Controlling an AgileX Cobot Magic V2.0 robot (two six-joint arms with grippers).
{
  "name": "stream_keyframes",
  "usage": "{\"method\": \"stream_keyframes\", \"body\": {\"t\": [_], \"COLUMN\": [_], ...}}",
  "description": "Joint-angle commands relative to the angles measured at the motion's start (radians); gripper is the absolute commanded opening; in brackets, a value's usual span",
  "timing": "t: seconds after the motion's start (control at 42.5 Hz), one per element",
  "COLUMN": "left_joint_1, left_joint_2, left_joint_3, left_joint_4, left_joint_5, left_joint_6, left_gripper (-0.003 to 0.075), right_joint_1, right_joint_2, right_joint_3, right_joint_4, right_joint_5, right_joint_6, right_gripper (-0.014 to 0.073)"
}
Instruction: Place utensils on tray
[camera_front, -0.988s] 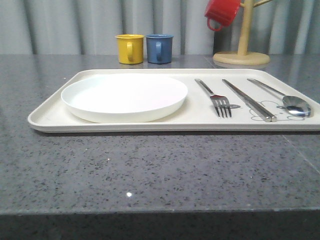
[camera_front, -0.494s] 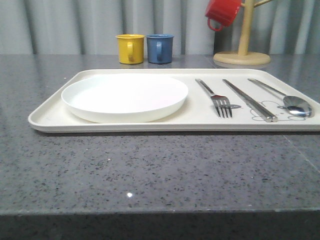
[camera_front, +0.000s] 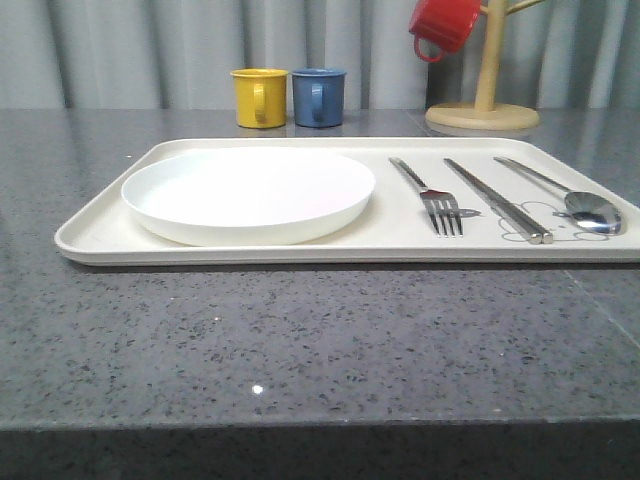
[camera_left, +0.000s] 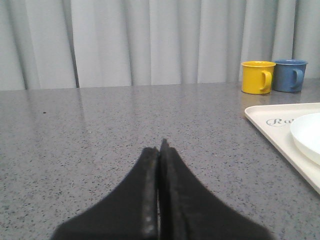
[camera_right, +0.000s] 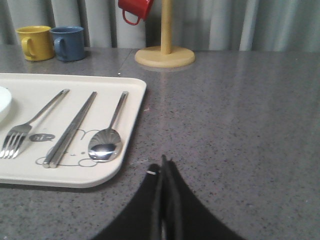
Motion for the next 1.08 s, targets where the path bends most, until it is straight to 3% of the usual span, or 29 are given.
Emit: {"method": "stream_keyframes", "body": {"t": [0.0, 0.071, 1.059], "left_joint_1": [0.002, 0.002, 0.002], "left_joint_2": [-0.019, -0.019, -0.019], "left_joint_3": [0.015, 0.015, 0.015], "left_joint_4": [-0.009, -0.009, -0.009], "left_joint_5": [-0.082, -0.082, -0.082], "left_joint_6": [0.0, 0.0, 0.0], "left_gripper": [-0.002, -0.002, -0.002], "right_joint_1": [-0.024, -0.034, -0.034], "right_joint_2": [-0.033, -0.039, -0.039], "right_joint_3": [0.049, 0.089, 0.087], "right_joint_4": [-0.011, -0.01, -0.011], "right_joint_5": [-0.19, -0.244, -0.24], "right_joint_6": [-0.005, -0.005, -0.005], "right_gripper": [-0.0067, -0.0067, -0.0067]}}
